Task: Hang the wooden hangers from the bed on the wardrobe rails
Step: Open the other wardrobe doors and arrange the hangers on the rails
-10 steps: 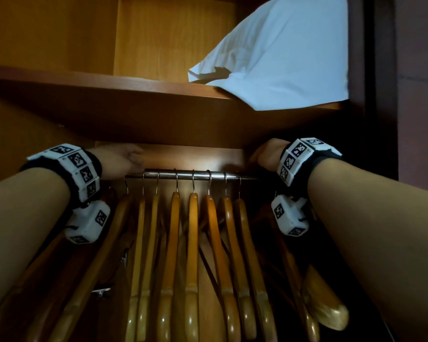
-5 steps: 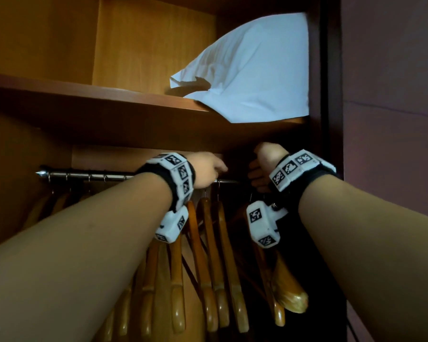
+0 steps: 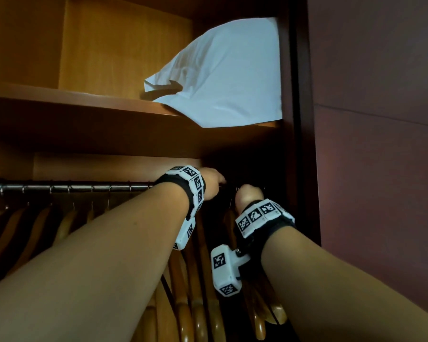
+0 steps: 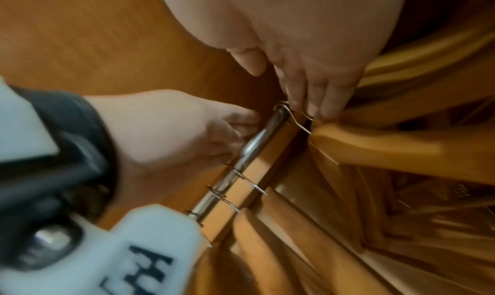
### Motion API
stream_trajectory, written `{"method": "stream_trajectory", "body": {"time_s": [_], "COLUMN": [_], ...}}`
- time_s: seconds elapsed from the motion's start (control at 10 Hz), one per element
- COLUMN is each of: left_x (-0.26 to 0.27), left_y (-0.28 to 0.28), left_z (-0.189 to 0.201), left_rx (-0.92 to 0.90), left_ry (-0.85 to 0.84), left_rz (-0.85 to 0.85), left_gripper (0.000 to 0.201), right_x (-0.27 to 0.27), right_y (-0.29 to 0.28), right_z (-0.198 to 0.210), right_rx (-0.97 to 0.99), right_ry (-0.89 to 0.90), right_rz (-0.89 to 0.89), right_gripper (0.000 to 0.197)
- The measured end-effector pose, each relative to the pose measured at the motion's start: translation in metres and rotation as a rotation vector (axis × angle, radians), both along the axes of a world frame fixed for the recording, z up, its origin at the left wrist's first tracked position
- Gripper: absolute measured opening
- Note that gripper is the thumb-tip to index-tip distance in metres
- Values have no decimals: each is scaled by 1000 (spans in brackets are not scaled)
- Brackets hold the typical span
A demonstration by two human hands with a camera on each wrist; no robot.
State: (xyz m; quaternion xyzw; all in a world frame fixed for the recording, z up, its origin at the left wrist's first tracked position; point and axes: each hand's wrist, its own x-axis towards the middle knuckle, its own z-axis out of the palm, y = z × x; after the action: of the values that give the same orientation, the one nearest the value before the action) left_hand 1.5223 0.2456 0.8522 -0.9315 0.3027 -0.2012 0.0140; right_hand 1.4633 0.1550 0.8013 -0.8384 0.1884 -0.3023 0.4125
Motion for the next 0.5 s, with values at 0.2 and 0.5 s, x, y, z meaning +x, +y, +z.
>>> {"method": "stream_trajectory", "body": {"time_s": [0.2, 0.5], "left_x": [15, 28], "left_y": [6, 5], "left_z": [7, 18], "left_rx": [20, 75], "left_ry": [-27, -4], "left_rz": [-17, -57], "left_gripper": [61, 61], "right_x": [19, 41], "right_y": [-1, -8], "right_z": [-5, -2], "right_rx": [63, 408], "right_ry": [-23, -196], "right_rz": [22, 298], "right_gripper": [35, 40]}}
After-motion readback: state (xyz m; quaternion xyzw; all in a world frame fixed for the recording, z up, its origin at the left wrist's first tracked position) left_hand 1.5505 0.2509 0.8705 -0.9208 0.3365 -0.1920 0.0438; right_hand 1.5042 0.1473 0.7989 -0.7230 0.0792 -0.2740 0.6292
